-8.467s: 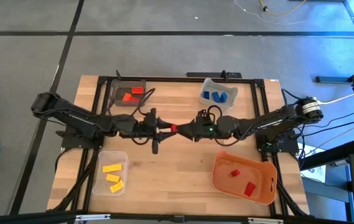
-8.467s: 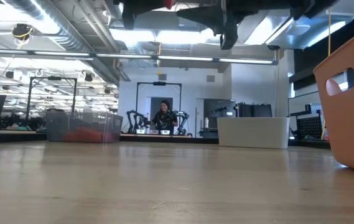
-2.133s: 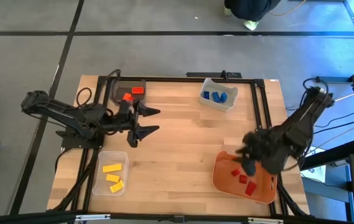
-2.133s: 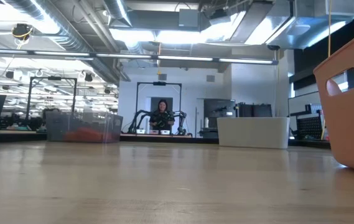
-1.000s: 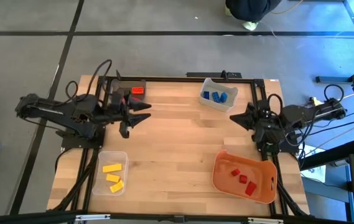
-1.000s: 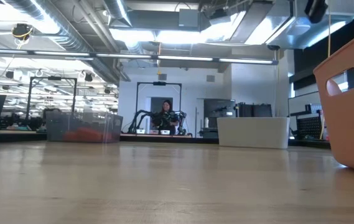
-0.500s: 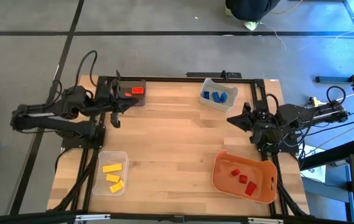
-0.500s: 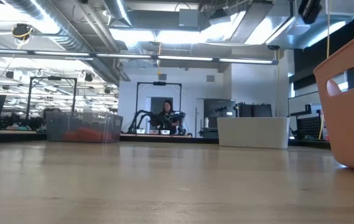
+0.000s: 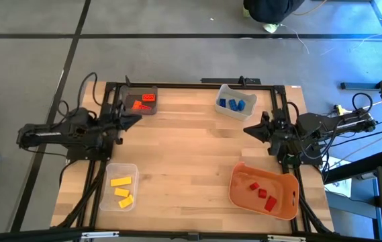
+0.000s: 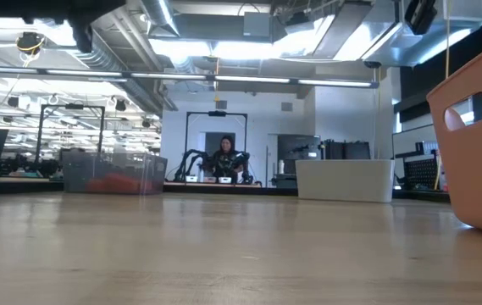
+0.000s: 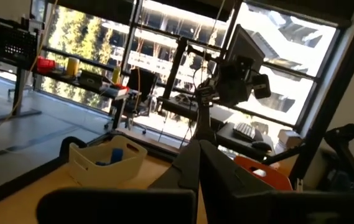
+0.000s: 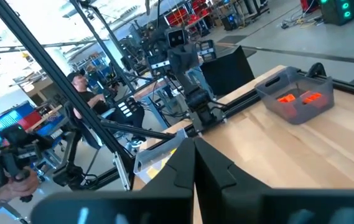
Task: Sort & place blocks by color
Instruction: Return to Home Position
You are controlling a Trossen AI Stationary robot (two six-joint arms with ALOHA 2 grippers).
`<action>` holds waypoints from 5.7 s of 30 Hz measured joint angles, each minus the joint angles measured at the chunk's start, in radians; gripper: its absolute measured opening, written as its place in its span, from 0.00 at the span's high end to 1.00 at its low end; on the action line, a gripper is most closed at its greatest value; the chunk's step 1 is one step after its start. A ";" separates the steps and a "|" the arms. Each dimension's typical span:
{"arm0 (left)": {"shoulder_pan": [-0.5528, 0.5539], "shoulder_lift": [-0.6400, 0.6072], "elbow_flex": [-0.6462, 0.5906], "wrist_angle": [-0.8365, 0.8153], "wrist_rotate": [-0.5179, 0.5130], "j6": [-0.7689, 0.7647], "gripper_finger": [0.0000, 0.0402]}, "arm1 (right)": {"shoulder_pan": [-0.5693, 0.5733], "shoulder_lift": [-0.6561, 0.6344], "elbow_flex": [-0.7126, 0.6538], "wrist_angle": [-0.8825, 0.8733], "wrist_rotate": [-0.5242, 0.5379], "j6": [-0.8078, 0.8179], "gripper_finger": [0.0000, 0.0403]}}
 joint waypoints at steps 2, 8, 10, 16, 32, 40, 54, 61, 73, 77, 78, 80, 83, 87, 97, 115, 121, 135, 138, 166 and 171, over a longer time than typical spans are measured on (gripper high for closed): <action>-0.023 -0.052 -0.040 0.023 -0.030 0.000 1.00 | 0.000 0.000 0.000 0.000 0.005 0.013 1.00; -0.084 -0.170 -0.125 0.015 -0.054 -0.016 1.00 | 0.000 0.000 0.000 0.000 0.008 0.018 1.00; -0.093 -0.212 -0.160 0.015 -0.054 -0.016 1.00 | 0.000 0.000 0.000 0.001 0.008 0.019 1.00; -0.095 -0.272 -0.264 0.046 -0.043 -0.026 1.00 | 0.000 0.000 0.000 0.000 0.008 0.055 1.00; -0.095 -0.267 -0.340 -0.143 0.118 -0.088 1.00 | 0.000 -0.001 0.001 0.001 0.002 0.072 1.00; -0.095 -0.263 -0.340 -0.144 0.108 -0.069 0.98 | 0.000 -0.020 0.001 -0.015 -0.019 0.062 1.00; -0.095 -0.263 -0.340 -0.145 0.108 -0.068 0.93 | -0.002 -0.361 -0.048 -0.091 -0.127 -0.195 1.00; -0.095 -0.263 -0.340 -0.146 0.107 -0.068 0.93 | -0.002 -0.579 -0.276 0.064 -0.156 -0.193 1.00; -0.095 -0.262 -0.340 -0.143 0.107 -0.068 0.98 | -0.085 -0.585 -0.330 -0.110 -0.099 -0.192 1.00; -0.095 -0.262 -0.340 -0.142 0.107 -0.068 0.99 | -0.133 -0.585 -0.413 -0.046 -0.163 -0.157 1.00; -0.095 -0.262 -0.340 -0.142 0.107 -0.068 0.99 | -0.146 -0.584 -0.444 -0.018 -0.184 -0.139 1.00; -0.095 -0.262 -0.340 -0.142 0.107 -0.068 0.99 | -0.169 -0.584 -0.510 0.050 -0.229 -0.138 1.00; -0.095 -0.262 -0.340 -0.142 0.107 -0.068 1.00 | -0.187 -0.584 -0.568 0.142 -0.279 -0.193 1.00; -0.095 -0.262 -0.340 -0.141 0.107 -0.067 1.00 | -0.192 -0.581 -0.625 0.193 -0.242 -0.208 1.00; -0.095 -0.262 -0.340 -0.142 0.107 -0.068 0.94 | -0.192 -0.570 -0.625 0.135 -0.103 -0.329 0.98; -0.095 -0.262 -0.340 -0.142 0.106 -0.068 0.97 | -0.192 -0.570 -0.625 0.134 -0.103 -0.326 0.95; -0.095 -0.262 -0.340 -0.143 0.106 -0.068 0.99 | -0.192 -0.570 -0.625 0.134 -0.103 -0.325 0.95; -0.095 -0.262 -0.340 -0.143 0.106 -0.068 0.95 | -0.192 -0.570 -0.625 0.134 -0.103 -0.325 0.95; -0.095 -0.262 -0.340 -0.143 0.106 -0.068 0.93 | -0.192 -0.570 -0.625 0.134 -0.103 -0.325 0.95; -0.095 -0.262 -0.340 -0.143 0.106 -0.068 1.00 | -0.192 -0.570 -0.624 0.133 -0.103 -0.325 0.95; -0.095 -0.262 -0.340 -0.143 0.106 -0.068 1.00 | -0.192 -0.570 -0.624 0.134 -0.103 -0.325 0.95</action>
